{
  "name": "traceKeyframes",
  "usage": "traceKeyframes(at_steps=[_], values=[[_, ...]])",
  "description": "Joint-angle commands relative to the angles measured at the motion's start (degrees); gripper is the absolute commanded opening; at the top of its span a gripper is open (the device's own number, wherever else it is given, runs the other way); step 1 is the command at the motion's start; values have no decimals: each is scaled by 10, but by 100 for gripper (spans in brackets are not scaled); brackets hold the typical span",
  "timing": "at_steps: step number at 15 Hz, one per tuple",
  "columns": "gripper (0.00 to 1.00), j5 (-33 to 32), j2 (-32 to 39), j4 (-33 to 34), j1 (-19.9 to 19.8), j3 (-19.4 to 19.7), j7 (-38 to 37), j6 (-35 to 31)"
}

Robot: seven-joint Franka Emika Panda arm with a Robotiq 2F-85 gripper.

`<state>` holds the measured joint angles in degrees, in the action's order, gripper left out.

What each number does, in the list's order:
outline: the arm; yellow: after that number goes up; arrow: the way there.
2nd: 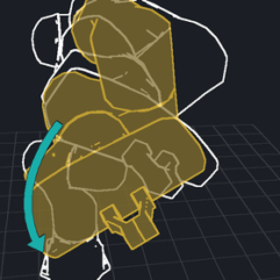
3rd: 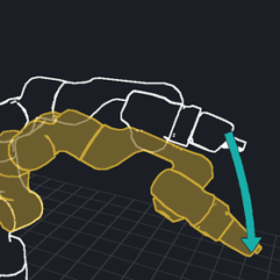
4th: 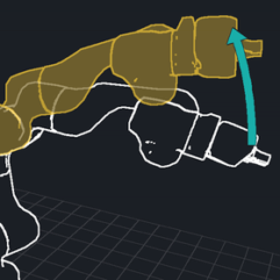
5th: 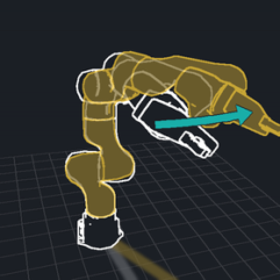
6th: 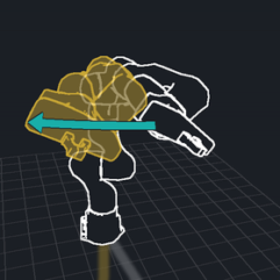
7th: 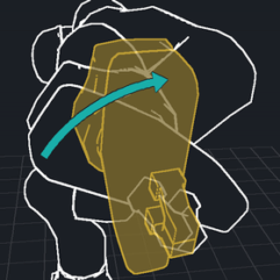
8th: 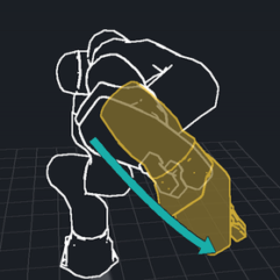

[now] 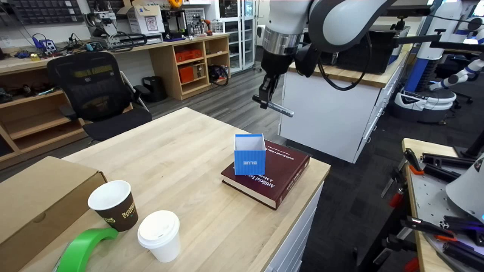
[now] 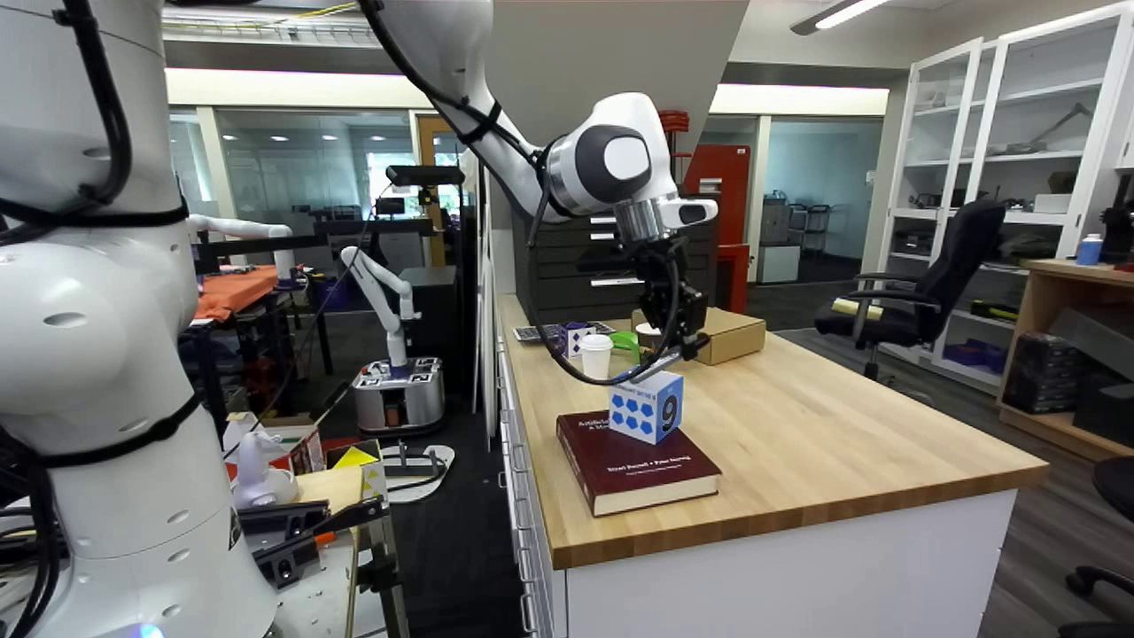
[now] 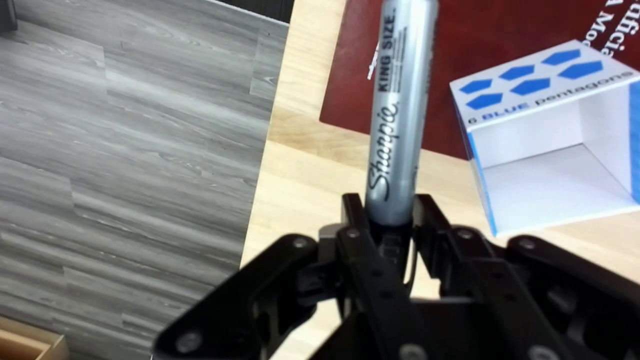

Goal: Put the marker inside the white and blue box

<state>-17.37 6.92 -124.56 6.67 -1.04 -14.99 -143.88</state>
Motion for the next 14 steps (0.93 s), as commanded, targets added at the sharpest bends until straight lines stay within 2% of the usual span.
traceKeyframes(at_steps=[1,8,14], values=[[7,-38,-26,13,9,-3,-61,0],[7,-119,-17,36,16,-6,-173,-39],[7,-165,35,68,29,-3,-228,-77]])
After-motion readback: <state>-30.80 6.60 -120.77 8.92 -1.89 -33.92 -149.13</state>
